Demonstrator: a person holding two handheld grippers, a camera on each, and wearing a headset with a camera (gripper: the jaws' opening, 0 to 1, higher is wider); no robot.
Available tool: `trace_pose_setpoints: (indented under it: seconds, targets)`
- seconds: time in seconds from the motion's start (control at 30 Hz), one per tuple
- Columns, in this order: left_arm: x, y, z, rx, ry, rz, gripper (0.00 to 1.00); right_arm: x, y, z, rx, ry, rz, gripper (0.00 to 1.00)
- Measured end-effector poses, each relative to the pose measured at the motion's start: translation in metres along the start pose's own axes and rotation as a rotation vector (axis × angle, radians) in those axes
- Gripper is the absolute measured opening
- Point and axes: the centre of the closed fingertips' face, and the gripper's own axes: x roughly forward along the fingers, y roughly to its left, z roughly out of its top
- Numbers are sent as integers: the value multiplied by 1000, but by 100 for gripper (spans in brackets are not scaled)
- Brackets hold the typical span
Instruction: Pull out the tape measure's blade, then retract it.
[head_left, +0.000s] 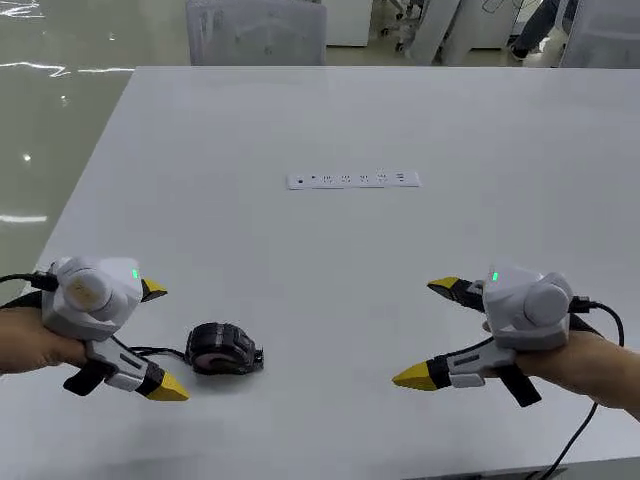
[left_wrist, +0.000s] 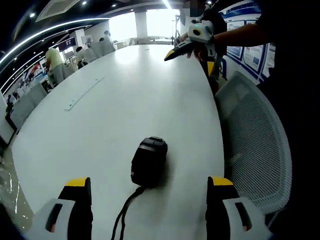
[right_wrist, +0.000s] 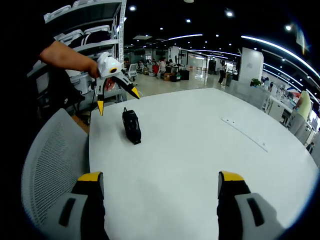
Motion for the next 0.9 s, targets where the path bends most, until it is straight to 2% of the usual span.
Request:
trace_pose_setpoints:
  seconds: [0.07, 0.1, 0.17, 0.2, 0.3, 0.37, 0.5, 0.53, 0.63, 0.8, 0.9]
  targets:
    - [5, 2, 0, 65, 29, -3, 85, 7, 2, 2, -27, 10, 13, 96]
    - [9, 5, 0, 77, 39, 2, 83, 11, 2, 1, -58, 23, 15, 96]
    - [14, 5, 0, 81, 51, -7, 81, 17, 5, 2, -78, 28, 34, 96]
    - [17, 2, 3, 84, 45, -28, 80, 21, 6, 2, -79, 33, 45, 96]
    - [21, 2, 4, 88, 51, -38, 75, 25, 8, 3, -85, 42, 51, 96]
    - [22, 2, 4, 91, 54, -39, 69, 26, 8, 3, -88, 43, 54, 96]
    - [39, -1, 2, 130, 122, -90, 60, 45, 13, 11, -81, 35, 81, 93]
    - [47, 0, 5, 148, 125, -88, 55, 57, 17, 14, -89, 39, 102, 92]
    - [54, 3, 4, 181, 152, -77, 46, 71, 23, 18, -94, 43, 128, 90]
    - [61, 3, 3, 182, 165, -94, 45, 93, 37, 20, -134, 74, 184, 87]
    - [64, 6, 1, 209, 181, -87, 41, 105, 42, 22, -166, 85, 210, 84]
